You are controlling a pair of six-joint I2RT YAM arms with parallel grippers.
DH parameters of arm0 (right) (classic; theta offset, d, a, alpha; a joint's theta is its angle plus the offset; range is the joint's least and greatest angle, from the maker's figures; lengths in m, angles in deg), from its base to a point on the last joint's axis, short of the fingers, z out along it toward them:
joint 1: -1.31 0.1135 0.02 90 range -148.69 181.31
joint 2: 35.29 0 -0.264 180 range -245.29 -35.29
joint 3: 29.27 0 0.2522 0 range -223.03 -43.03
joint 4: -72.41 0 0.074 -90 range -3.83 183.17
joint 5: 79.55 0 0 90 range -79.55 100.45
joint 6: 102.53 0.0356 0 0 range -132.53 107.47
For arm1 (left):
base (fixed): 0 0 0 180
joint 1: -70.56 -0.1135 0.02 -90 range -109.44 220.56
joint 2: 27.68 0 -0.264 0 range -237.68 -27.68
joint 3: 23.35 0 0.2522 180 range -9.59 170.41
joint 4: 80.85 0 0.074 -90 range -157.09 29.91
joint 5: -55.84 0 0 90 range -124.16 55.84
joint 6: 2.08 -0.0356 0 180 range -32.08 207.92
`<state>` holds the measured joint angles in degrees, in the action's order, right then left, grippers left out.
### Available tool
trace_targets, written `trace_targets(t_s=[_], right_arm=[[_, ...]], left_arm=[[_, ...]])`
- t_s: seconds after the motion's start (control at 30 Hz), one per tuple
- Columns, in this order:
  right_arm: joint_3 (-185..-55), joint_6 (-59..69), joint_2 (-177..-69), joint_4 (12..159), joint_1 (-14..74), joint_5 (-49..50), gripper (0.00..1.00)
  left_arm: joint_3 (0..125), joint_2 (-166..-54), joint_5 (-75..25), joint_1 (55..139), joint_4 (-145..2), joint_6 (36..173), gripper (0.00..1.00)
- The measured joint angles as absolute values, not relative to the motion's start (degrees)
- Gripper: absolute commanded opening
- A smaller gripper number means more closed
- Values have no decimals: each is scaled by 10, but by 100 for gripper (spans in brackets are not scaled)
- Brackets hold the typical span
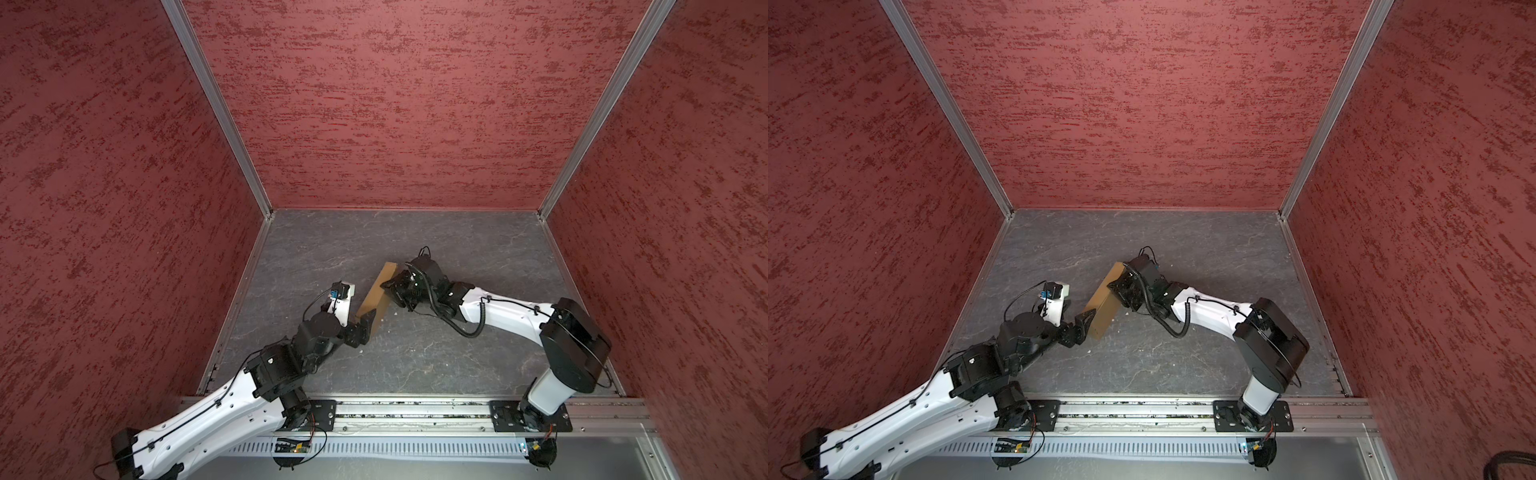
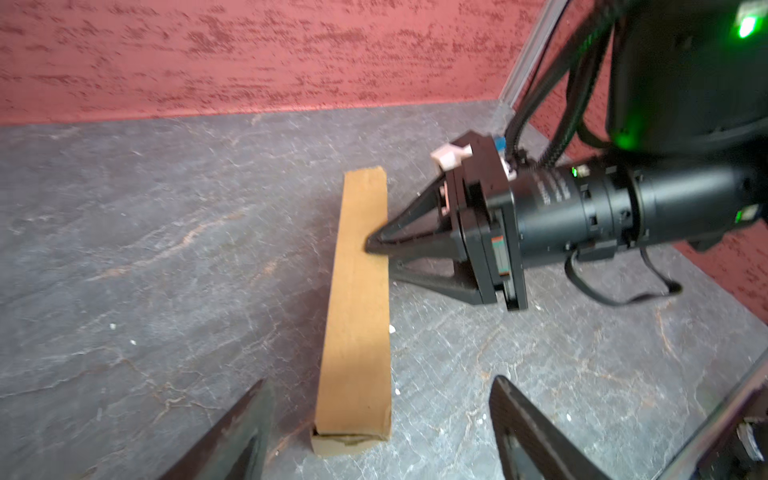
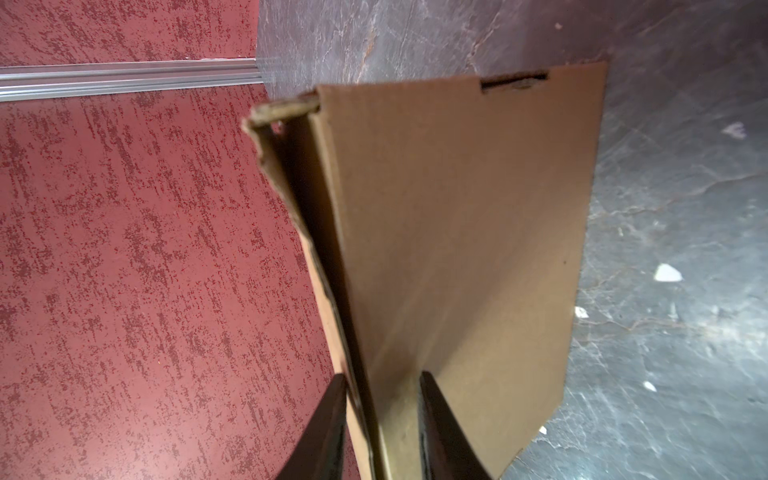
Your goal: Fold the paper box
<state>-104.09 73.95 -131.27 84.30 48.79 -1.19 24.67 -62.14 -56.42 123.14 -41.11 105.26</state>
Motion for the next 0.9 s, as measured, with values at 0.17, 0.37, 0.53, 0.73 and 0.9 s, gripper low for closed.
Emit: trace_targets(t_s=[0.17,0.37,0.53,0.73,0.9], right_arm=[[-1039,739,-1313,840,488,-12,29],[-1039,739,-1313,840,488,-12,29],[-1038,739,-1313,838,488,-12,29],[-1038,739,-1313,838,488,-12,29],[-1036,739,-1313,834,488,-12,29]], left_arm=[[268,-658,-551,1185,-397,1070,83],[251,-668,-501,1124,-394,1095,83],[225,-666,-469,1113,-400,1106,83],[205,-666,-449,1113,-410,1117,83],[194,-666,-445,1113,-415,1123,82]])
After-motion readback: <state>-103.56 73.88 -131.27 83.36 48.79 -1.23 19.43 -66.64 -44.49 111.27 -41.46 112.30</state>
